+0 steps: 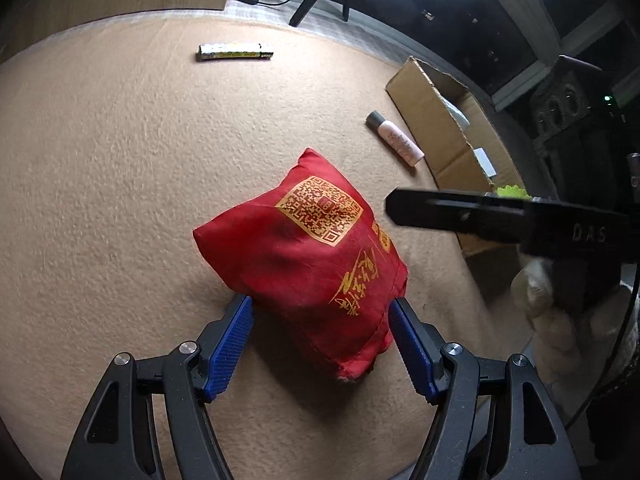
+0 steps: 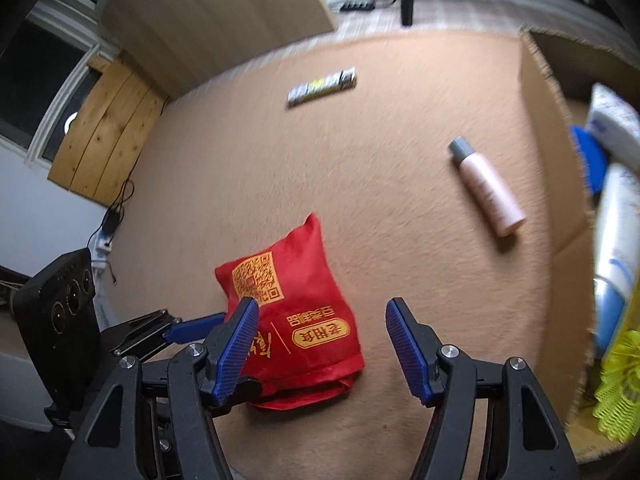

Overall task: Organize objects
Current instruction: 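Grasp the red cloth bag with the right tool and lift it, then carry the red bag over the box and open the right tool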

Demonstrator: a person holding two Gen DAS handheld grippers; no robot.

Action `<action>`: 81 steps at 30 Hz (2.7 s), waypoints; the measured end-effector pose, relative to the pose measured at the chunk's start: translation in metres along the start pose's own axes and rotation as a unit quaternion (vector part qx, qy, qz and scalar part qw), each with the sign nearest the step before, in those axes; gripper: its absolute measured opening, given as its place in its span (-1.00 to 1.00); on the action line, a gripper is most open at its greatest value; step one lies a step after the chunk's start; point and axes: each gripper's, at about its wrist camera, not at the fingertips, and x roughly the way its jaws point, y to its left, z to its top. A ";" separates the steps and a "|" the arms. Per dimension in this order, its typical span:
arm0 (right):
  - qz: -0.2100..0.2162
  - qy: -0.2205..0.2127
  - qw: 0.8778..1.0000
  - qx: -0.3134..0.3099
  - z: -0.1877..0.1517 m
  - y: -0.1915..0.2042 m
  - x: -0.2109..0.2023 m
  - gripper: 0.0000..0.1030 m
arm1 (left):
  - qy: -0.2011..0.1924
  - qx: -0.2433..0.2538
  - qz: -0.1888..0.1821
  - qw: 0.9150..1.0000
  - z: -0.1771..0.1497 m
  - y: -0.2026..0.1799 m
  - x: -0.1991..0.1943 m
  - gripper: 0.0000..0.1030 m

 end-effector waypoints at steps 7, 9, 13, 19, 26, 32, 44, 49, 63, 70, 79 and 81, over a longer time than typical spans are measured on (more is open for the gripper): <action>0.026 0.032 0.999 -0.004 0.001 0.003 0.022 0.21 | 0.003 -0.017 -0.003 1.000 -0.004 0.005 0.005 0.42; 0.030 0.036 0.999 -0.006 0.000 0.005 0.026 0.22 | 0.005 -0.019 -0.003 1.000 -0.002 0.007 0.008 0.41; 0.032 0.034 0.999 -0.010 -0.001 0.005 0.026 0.22 | 0.005 -0.022 -0.008 1.000 -0.002 0.007 0.010 0.38; 0.032 0.024 0.999 -0.014 -0.007 0.005 0.020 0.25 | 0.004 -0.019 -0.009 1.000 0.000 0.002 0.012 0.25; 0.026 -0.008 1.000 -0.014 -0.005 0.004 -0.009 0.25 | -0.009 0.006 -0.009 1.000 0.015 -0.022 0.003 0.23; 0.007 -0.054 0.998 -0.012 0.004 -0.003 -0.053 0.25 | -0.029 0.039 -0.020 0.999 0.040 -0.054 -0.006 0.23; -0.018 -0.131 0.991 0.034 0.014 -0.055 -0.130 0.25 | -0.053 0.105 -0.048 0.992 0.093 -0.137 0.003 0.23; -0.033 -0.152 0.986 0.052 0.012 -0.080 -0.154 0.25 | -0.052 0.134 -0.053 0.988 0.112 -0.172 0.018 0.23; -0.066 -0.171 0.976 0.113 0.008 -0.153 -0.181 0.25 | -0.020 0.171 -0.068 0.983 0.147 -0.241 0.084 0.23; -0.076 -0.168 0.975 0.124 0.007 -0.168 -0.181 0.25 | -0.014 0.178 -0.059 0.982 0.153 -0.253 0.100 0.27; -0.093 -0.170 0.973 0.128 0.007 -0.166 -0.184 0.25 | -0.023 0.185 -0.045 0.982 0.155 -0.240 0.092 0.31; -0.092 -0.171 0.973 0.127 0.006 -0.162 -0.184 0.25 | -0.026 0.182 -0.043 0.982 0.154 -0.233 0.086 0.31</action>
